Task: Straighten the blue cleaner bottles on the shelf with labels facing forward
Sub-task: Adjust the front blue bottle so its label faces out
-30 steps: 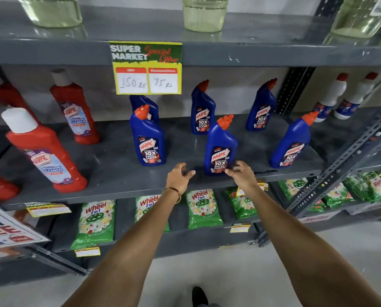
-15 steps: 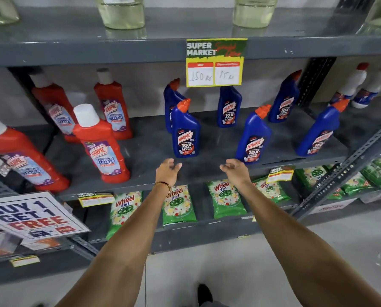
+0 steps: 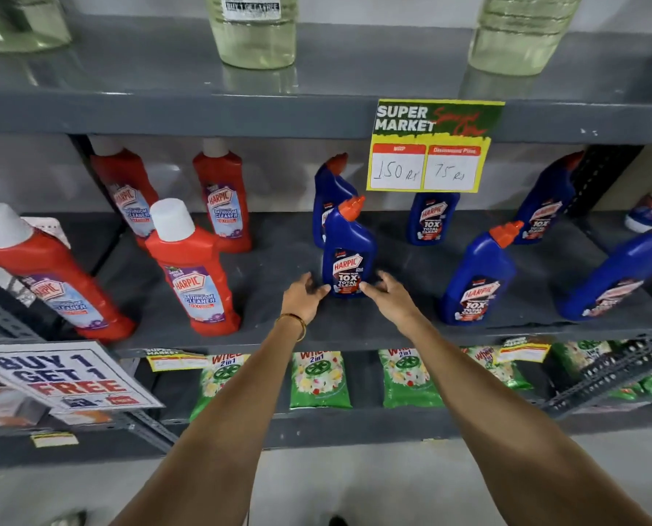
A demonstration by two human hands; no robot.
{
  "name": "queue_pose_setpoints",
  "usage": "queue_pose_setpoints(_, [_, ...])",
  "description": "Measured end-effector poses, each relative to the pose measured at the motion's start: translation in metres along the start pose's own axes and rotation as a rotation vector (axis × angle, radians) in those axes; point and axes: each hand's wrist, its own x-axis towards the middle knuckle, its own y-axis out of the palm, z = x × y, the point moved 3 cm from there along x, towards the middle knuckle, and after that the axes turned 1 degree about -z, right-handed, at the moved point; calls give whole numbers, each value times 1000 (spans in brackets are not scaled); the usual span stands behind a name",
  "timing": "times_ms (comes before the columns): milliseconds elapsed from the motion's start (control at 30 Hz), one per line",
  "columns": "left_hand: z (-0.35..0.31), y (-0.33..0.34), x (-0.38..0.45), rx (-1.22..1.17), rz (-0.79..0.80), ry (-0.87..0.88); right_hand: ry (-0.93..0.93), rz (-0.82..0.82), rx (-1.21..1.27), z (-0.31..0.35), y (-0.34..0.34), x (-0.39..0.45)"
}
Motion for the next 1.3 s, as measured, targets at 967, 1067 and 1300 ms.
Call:
queue_pose_setpoints(967, [5,8,-41,-11,-11,54,1,67,82,-14,8,-32])
queue_pose_setpoints(1067, [6,9,-47,-10,-15,47,-28,83,64,-15,7,-37])
queue_pose_setpoints(1300, [5,8,-54,-5,-25,31,-27,92,32,-10,6,-44])
